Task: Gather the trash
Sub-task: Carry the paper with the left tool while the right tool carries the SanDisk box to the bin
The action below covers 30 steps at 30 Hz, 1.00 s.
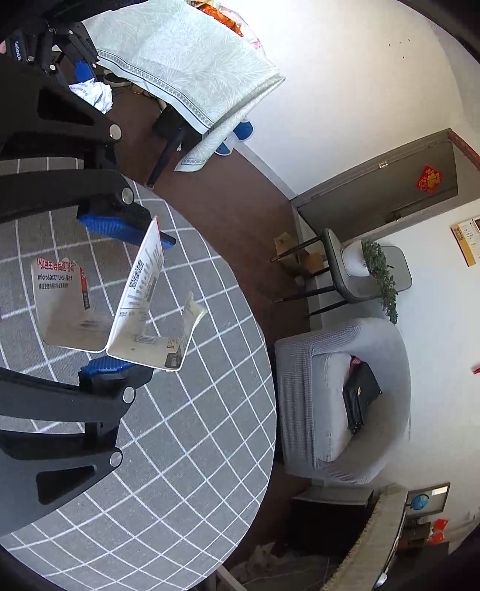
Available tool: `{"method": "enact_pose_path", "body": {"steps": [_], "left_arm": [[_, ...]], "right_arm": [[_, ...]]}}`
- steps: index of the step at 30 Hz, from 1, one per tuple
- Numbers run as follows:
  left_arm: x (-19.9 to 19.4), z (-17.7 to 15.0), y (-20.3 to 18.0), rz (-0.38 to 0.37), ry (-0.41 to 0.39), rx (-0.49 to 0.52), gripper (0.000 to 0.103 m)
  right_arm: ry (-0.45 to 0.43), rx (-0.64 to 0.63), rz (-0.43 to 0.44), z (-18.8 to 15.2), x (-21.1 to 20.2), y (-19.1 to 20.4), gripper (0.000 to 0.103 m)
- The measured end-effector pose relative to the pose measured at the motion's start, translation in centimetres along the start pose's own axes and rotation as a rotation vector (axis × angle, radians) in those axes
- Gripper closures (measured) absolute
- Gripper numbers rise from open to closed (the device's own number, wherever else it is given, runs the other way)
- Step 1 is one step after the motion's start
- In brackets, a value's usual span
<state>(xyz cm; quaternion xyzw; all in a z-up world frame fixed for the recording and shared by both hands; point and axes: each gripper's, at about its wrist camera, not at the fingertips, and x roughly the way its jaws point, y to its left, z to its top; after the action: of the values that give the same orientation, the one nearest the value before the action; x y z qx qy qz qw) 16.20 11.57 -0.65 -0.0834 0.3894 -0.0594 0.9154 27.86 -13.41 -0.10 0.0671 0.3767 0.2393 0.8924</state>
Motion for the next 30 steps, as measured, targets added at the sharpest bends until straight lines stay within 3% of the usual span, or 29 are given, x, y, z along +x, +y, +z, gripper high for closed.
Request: {"method": "enact_pose_path", "body": {"steps": [8, 16, 22, 30], "left_arm": [[-1.7, -1.4, 2.8, 0.048, 0.011, -0.023, 0.046], [-1.3, -3.7, 7.3, 0.094, 0.077, -0.09, 0.046], [-1.6, -5.2, 10.4, 0.108, 0.097, -0.117, 0.046], [1.9, -9.5, 15.4, 0.144, 0.231, -0.167, 0.046]], "right_arm": [[0.032, -0.071, 0.122, -1.0, 0.7, 6.3, 0.051], [0.106, -0.112, 0.255, -3.4, 1.6, 12.2, 0.051], [0.139, -0.148, 0.285, -4.0, 2.7, 15.2, 0.051], [0.215, -0.203, 0.271, -6.4, 5.8, 18.5, 0.051]]}}
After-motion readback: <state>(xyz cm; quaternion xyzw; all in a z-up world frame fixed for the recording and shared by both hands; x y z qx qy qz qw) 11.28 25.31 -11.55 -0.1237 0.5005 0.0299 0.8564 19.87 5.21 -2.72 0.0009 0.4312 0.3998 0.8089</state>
